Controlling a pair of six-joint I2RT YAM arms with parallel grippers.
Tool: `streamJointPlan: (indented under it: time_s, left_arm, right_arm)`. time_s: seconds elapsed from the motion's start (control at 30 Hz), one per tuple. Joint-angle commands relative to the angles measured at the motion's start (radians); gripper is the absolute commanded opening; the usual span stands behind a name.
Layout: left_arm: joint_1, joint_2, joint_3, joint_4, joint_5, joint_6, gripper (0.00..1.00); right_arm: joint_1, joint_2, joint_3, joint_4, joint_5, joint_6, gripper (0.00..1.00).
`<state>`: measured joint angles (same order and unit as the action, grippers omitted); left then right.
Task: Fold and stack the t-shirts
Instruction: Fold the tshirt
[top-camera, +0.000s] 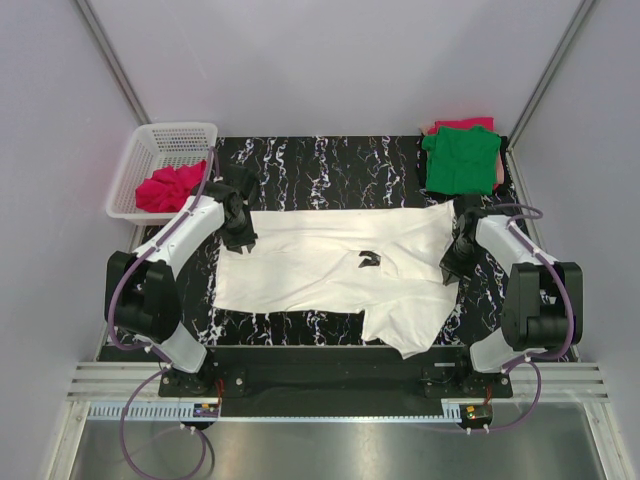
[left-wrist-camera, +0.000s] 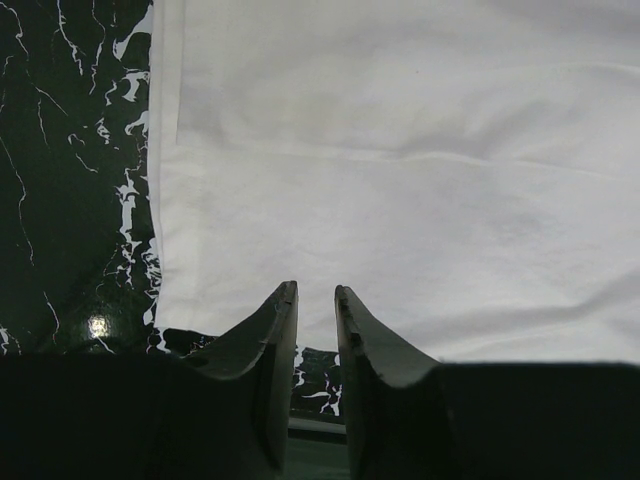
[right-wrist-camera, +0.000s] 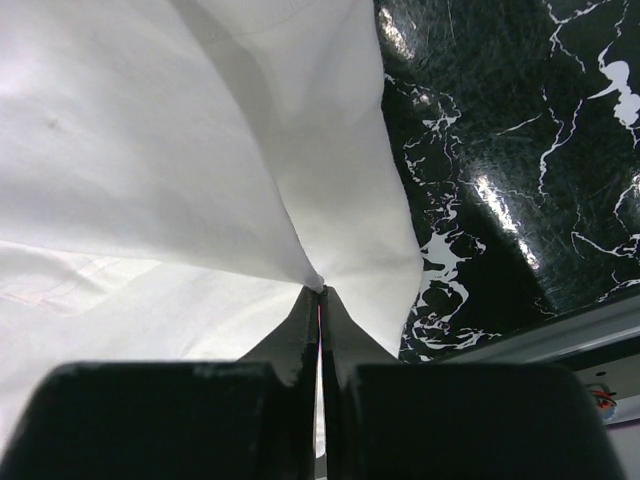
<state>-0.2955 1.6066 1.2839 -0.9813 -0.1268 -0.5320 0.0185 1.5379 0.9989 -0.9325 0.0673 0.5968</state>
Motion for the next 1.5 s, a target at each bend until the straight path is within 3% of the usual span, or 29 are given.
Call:
streamJointPlan:
  time_s: [0.0, 1.47]
  left_arm:
    - [-0.005, -0.033, -0.004, 0.030, 0.004, -0.002, 0.26]
    - [-0.005, -0.042, -0.057, 0.066, 0.012, 0.007, 0.26]
  right_arm:
    - [-0.005, -0.035, -0.011, -0.020, -0.015, 0.015, 0.00]
    - [0.003, -0.073, -0.085, -0.037, -0.078, 0.064, 0.00]
